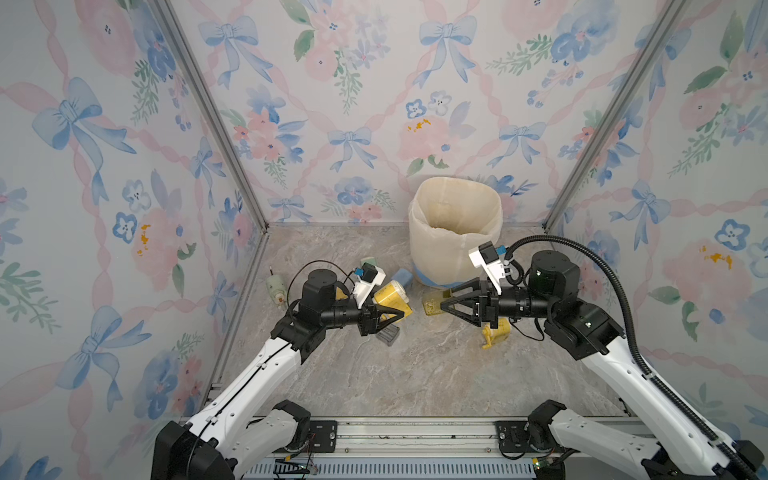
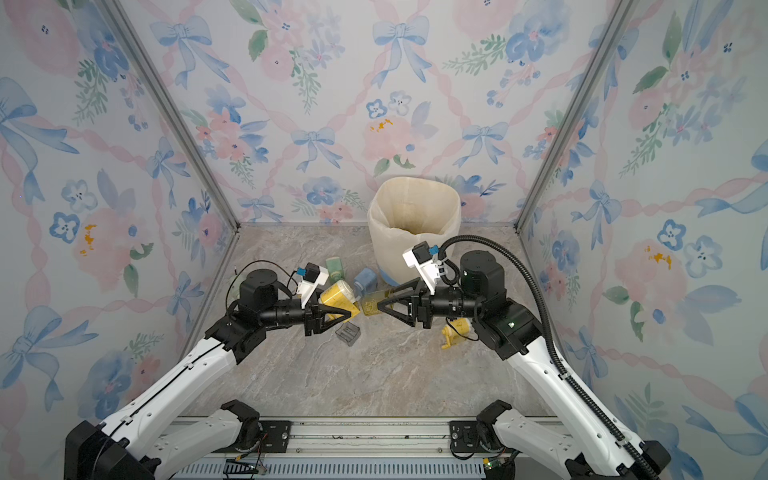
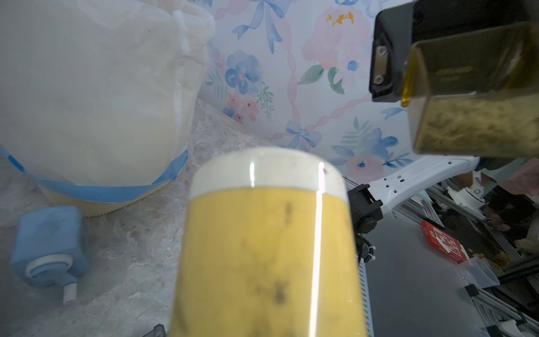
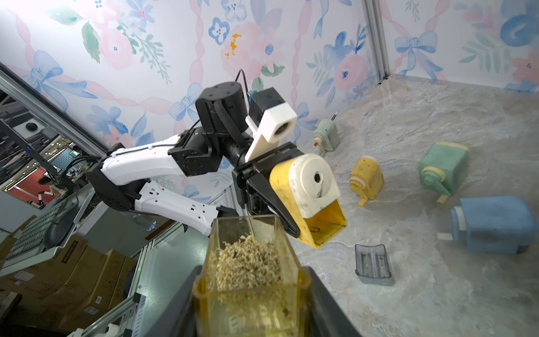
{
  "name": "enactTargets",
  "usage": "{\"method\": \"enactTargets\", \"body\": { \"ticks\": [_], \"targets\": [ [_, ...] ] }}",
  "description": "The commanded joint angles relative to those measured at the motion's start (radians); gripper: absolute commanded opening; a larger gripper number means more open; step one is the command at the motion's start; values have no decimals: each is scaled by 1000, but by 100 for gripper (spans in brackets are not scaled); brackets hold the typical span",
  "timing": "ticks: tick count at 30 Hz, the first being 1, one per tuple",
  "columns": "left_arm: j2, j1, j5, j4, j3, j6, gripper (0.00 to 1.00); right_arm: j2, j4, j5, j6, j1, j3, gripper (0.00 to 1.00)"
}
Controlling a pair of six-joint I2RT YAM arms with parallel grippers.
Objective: Take out the pencil sharpener tray and clean the shavings
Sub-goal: Pour the shavings into the trash bin.
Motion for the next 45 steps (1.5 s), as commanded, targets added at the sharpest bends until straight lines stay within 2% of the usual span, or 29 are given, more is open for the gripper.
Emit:
{"method": "enactTargets", "body": {
  "ticks": [1,8,11,14,15,21,29,37,41,45],
  "targets": [
    [3,19,-50,15,2,-26,0,40,58,11,69,-20,74,50],
    [-25,30,-162,15,-13,-36,0,126,134,10,189,-53,168,51],
    [-39,38,-259,15,-22,-41,0,158,198,18,262,-80,191,51],
    [-54,61,-372,15,-31,-56,0,198,243,19,360,-110,225,50],
    [-61,67,-405,15,-34,-60,0,214,257,56,391,-119,236,50],
    [-83,92,-526,15,-50,-72,0,323,434,76,648,-171,278,49],
    [-71,141,-583,14,-62,-98,0,452,636,126,947,-213,366,48],
    [-56,194,-591,15,-65,-120,0,598,1009,238,1414,-231,370,47],
    [-52,243,-603,14,-69,-137,0,634,1058,340,1532,-215,375,47],
    [-49,280,-624,15,-74,-148,0,637,1214,548,1681,-187,321,48]
  ]
}}
